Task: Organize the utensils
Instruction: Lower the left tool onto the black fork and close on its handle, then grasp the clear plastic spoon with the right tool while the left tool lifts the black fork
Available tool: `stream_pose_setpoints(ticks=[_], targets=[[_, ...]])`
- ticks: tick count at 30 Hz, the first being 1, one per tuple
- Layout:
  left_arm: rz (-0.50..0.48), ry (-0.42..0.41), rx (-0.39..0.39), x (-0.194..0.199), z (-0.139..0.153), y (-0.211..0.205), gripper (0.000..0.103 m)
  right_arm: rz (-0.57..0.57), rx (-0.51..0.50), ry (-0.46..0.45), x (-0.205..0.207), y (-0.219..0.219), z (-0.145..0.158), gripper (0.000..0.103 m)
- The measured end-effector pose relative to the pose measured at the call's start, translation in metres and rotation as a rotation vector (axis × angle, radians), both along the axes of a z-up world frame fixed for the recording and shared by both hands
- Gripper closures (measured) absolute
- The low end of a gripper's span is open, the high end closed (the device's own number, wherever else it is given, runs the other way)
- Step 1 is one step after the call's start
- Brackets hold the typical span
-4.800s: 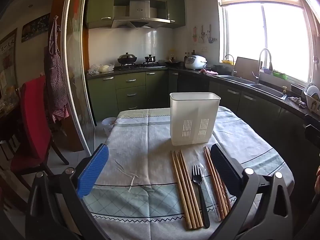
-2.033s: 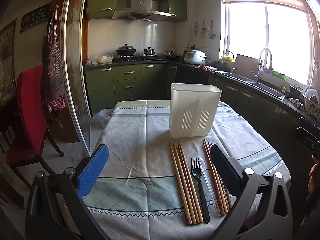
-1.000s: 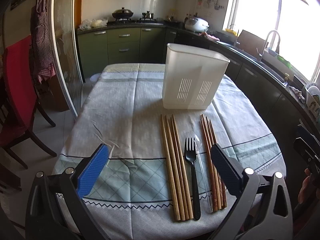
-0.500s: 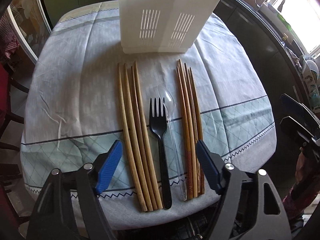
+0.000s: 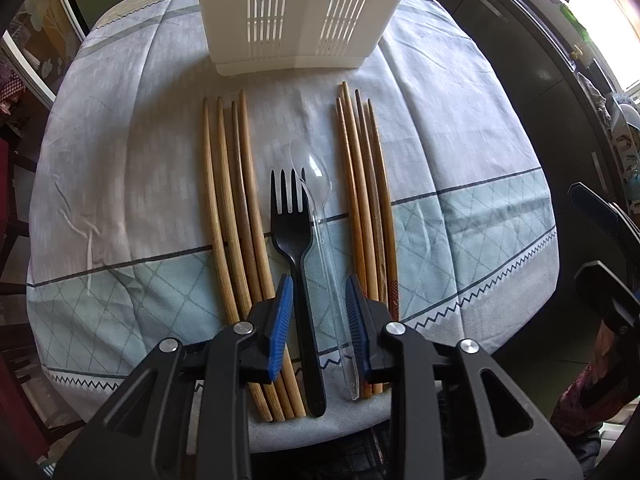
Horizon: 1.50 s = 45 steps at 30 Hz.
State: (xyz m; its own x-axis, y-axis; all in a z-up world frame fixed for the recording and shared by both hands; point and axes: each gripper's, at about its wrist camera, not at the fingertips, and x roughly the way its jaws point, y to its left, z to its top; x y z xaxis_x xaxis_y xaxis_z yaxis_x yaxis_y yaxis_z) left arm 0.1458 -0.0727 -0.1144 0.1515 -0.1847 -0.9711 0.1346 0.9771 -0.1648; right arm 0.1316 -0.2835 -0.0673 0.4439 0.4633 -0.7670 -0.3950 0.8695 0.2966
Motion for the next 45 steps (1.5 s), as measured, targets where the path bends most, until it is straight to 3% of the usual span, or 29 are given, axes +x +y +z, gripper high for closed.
stream_pose_setpoints(ticks=[5, 10, 19, 24, 31, 39, 45], targets=[[0.018, 0.023, 0.026, 0.009, -0.012, 0.003, 0.079, 0.005, -0.005, -0.010, -0.003, 0.001, 0.002, 0.004], [0.017, 0.045, 0.042, 0.016, -0.022, 0.003, 0.091, 0.006, -0.010, -0.004, -0.003, 0.001, 0.001, 0.004], [-0.020, -0.001, 0.117, 0.021, -0.026, -0.020, 0.092, 0.034, -0.053, -0.005, -0.002, 0.012, 0.000, 0.004], [0.017, -0.022, 0.065, 0.021, -0.022, -0.019, 0.094, 0.032, -0.081, -0.003, 0.000, 0.017, 0.000, 0.004], [0.049, -0.119, 0.019, 0.020, 0.011, -0.004, 0.094, 0.049, -0.024, 0.106, 0.017, 0.021, -0.006, 0.004], [0.112, -0.256, -0.022, -0.002, 0.061, 0.044, 0.094, 0.136, -0.074, 0.197, 0.036, 0.076, -0.020, 0.004], [0.143, -0.329, -0.014, -0.010, 0.083, 0.072, 0.094, 0.168, -0.123, 0.248, 0.044, 0.120, -0.037, 0.029]])
